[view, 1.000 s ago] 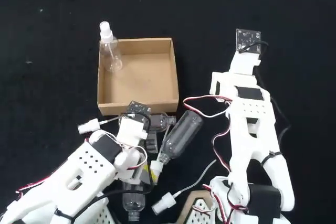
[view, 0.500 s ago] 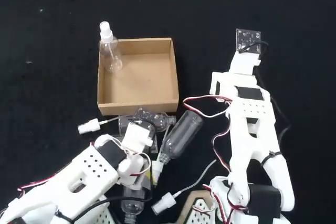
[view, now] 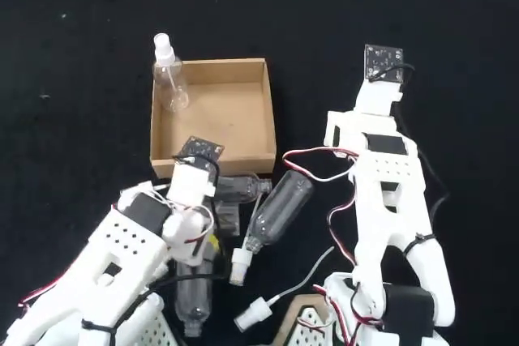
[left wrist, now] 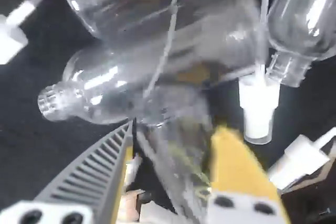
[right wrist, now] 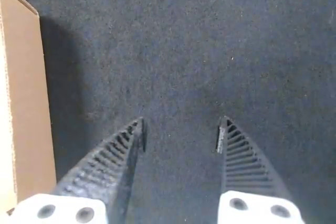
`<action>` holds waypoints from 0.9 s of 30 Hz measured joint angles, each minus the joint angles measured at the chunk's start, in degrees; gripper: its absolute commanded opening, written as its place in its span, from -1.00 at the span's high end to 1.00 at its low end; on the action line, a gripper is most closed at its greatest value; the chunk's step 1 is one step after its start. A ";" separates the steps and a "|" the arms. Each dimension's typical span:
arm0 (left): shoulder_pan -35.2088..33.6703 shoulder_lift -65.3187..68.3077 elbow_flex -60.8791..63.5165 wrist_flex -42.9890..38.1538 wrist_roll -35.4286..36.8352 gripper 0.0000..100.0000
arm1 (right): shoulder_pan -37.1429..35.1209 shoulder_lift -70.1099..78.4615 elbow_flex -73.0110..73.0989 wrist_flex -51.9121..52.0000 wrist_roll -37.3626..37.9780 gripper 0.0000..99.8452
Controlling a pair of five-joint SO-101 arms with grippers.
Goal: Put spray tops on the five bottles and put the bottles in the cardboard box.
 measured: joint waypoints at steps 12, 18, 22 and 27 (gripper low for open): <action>-0.53 0.00 0.00 1.58 2.64 0.34 | 0.00 0.00 0.00 0.00 0.00 0.60; -0.97 0.00 0.00 2.02 3.16 0.34 | 0.00 0.00 0.00 0.00 0.00 0.60; 2.02 0.00 2.73 -0.35 3.08 0.35 | 0.00 0.00 0.00 0.00 0.00 0.60; 5.54 0.00 8.26 -5.10 3.43 0.49 | 0.00 0.00 0.00 0.00 0.00 0.60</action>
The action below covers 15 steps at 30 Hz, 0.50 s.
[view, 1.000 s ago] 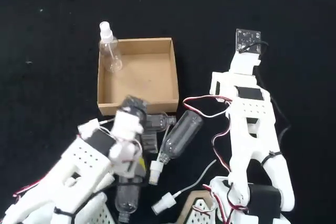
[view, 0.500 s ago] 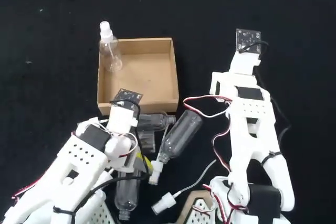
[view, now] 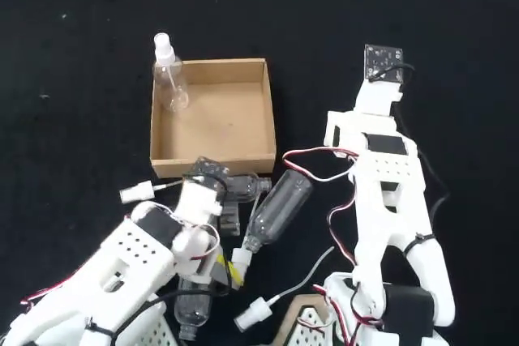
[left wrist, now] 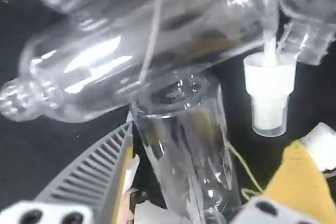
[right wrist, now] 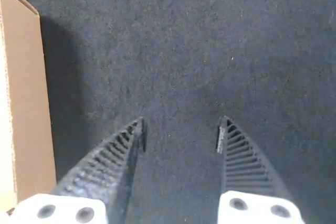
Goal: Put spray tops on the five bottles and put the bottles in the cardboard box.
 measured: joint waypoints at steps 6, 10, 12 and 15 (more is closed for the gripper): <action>0.70 0.00 0.18 -0.79 0.26 0.80 | 0.00 0.00 0.00 0.00 0.00 0.60; 3.08 -0.09 0.00 -1.49 0.35 0.84 | 0.00 0.00 0.00 0.00 0.00 0.60; 5.10 -0.44 0.00 -1.58 0.35 0.86 | 0.00 0.00 0.00 0.00 0.00 0.60; 7.82 -0.62 -0.18 -1.58 0.35 0.86 | 0.00 0.00 0.00 0.00 0.00 0.60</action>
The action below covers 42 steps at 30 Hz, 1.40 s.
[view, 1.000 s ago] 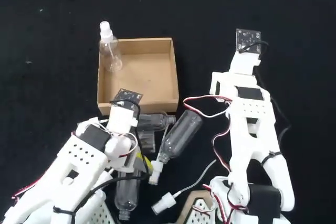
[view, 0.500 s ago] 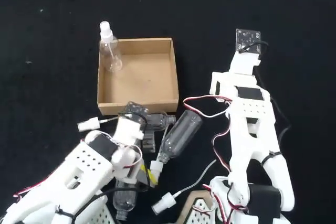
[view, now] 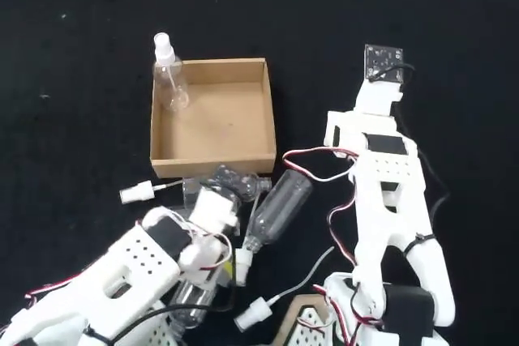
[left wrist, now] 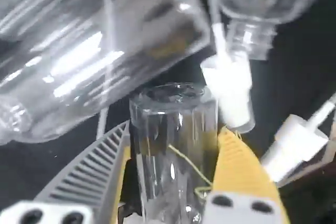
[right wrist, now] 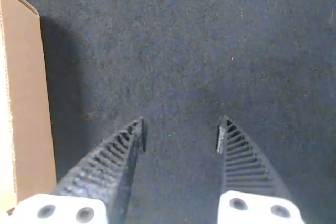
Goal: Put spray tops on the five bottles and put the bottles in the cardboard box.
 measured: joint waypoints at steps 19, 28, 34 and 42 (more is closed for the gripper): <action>-20.84 0.62 -34.81 19.25 -0.09 0.85 | 0.00 0.00 0.00 0.00 0.00 0.60; -54.51 0.97 -39.30 9.93 7.38 0.85 | 0.00 0.00 0.00 0.00 0.00 0.60; -74.55 6.77 -31.56 -2.99 13.10 0.85 | 0.00 0.00 0.00 0.00 0.00 0.60; -87.03 21.80 -29.98 -10.46 13.54 0.60 | 0.00 0.00 0.00 0.00 0.00 0.60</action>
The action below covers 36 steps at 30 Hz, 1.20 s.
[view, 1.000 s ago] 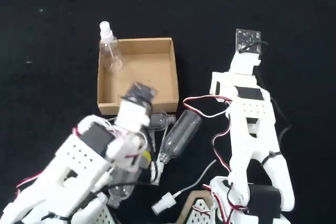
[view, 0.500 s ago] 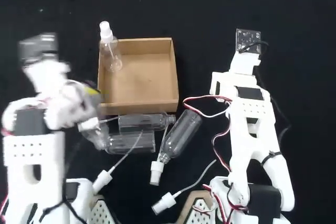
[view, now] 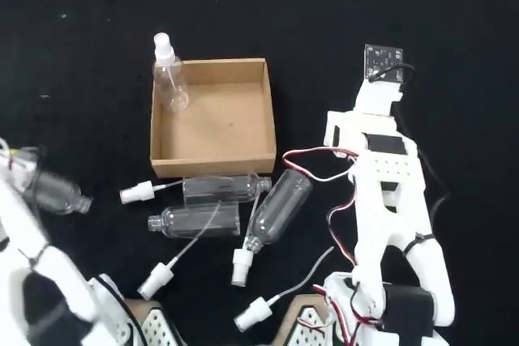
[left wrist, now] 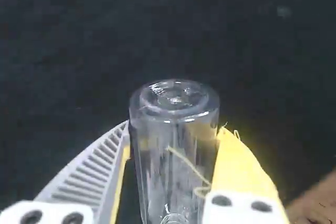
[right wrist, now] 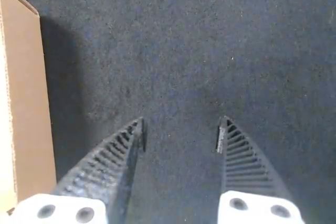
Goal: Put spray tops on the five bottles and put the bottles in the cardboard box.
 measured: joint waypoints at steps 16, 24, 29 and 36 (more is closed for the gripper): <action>-9.93 15.12 -7.12 -0.53 0.35 0.29 | 0.00 0.00 0.00 0.00 0.00 0.60; -8.18 12.84 -12.22 1.32 -27.25 0.29 | 0.00 0.00 0.00 0.00 0.00 0.60; -8.09 12.75 -12.48 4.57 -45.10 0.29 | 0.00 0.00 0.00 0.00 0.00 0.60; -8.00 12.57 -14.33 7.74 -73.41 0.29 | 0.00 0.00 0.00 0.00 0.00 0.60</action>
